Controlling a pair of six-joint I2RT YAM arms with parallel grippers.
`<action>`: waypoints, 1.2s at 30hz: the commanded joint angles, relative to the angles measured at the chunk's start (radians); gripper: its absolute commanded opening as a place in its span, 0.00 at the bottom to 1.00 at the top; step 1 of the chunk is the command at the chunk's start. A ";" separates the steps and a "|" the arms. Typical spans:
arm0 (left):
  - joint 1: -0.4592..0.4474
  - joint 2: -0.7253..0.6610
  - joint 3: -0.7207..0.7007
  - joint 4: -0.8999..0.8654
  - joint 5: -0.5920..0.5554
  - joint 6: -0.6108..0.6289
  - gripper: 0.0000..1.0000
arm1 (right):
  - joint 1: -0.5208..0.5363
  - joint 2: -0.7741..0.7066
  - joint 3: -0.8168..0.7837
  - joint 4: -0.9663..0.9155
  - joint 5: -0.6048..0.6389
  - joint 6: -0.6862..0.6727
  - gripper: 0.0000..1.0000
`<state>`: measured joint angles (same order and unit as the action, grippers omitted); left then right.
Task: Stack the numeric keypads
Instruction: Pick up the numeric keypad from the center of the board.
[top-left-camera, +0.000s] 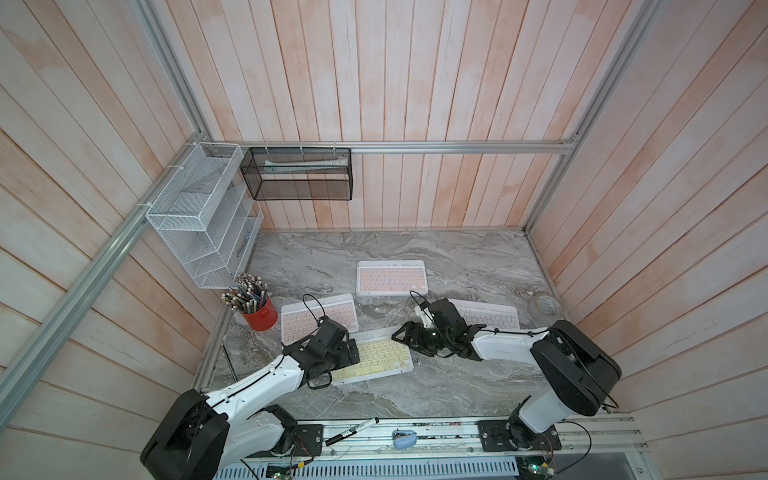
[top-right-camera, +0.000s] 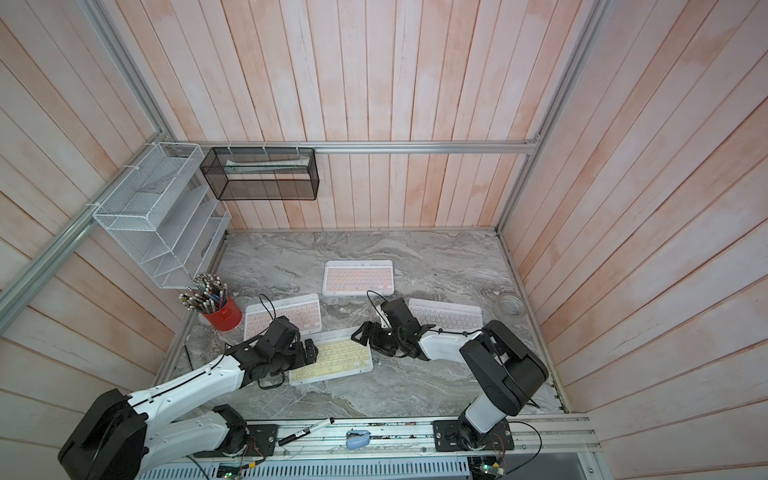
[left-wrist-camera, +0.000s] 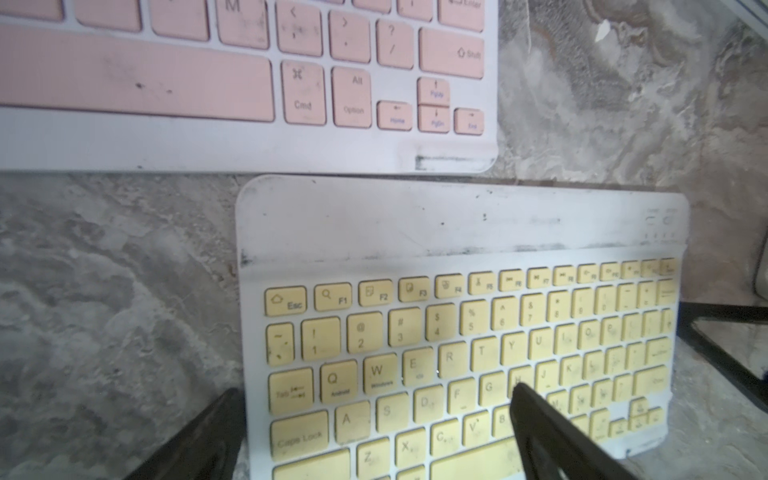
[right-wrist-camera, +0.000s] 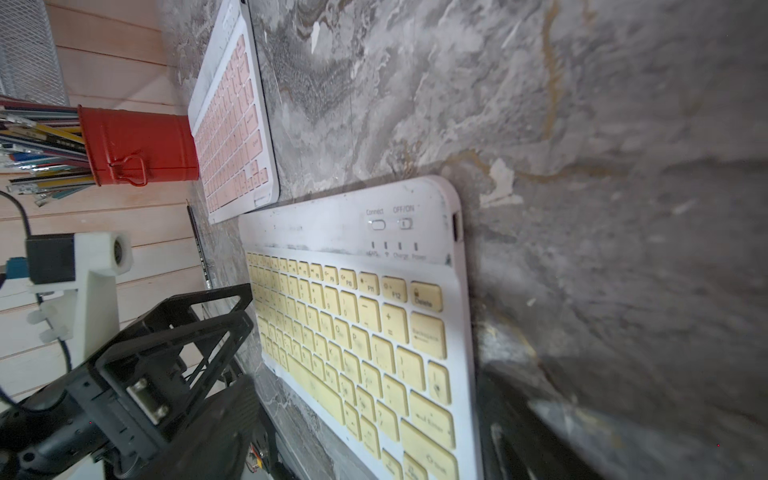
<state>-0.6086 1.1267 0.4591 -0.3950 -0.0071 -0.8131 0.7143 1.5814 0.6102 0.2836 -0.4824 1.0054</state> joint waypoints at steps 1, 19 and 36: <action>0.004 0.018 -0.055 0.039 0.158 -0.007 1.00 | 0.018 -0.043 0.006 0.172 -0.137 0.053 0.82; 0.061 -0.034 -0.065 0.024 0.169 0.023 1.00 | 0.008 -0.104 -0.001 0.084 -0.103 0.021 0.64; 0.068 -0.040 -0.073 0.071 0.206 0.020 1.00 | -0.005 -0.103 -0.024 0.074 -0.104 0.014 0.34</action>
<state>-0.5423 1.0824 0.4202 -0.3168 0.1486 -0.7910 0.7132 1.4994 0.5991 0.3466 -0.5747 1.0218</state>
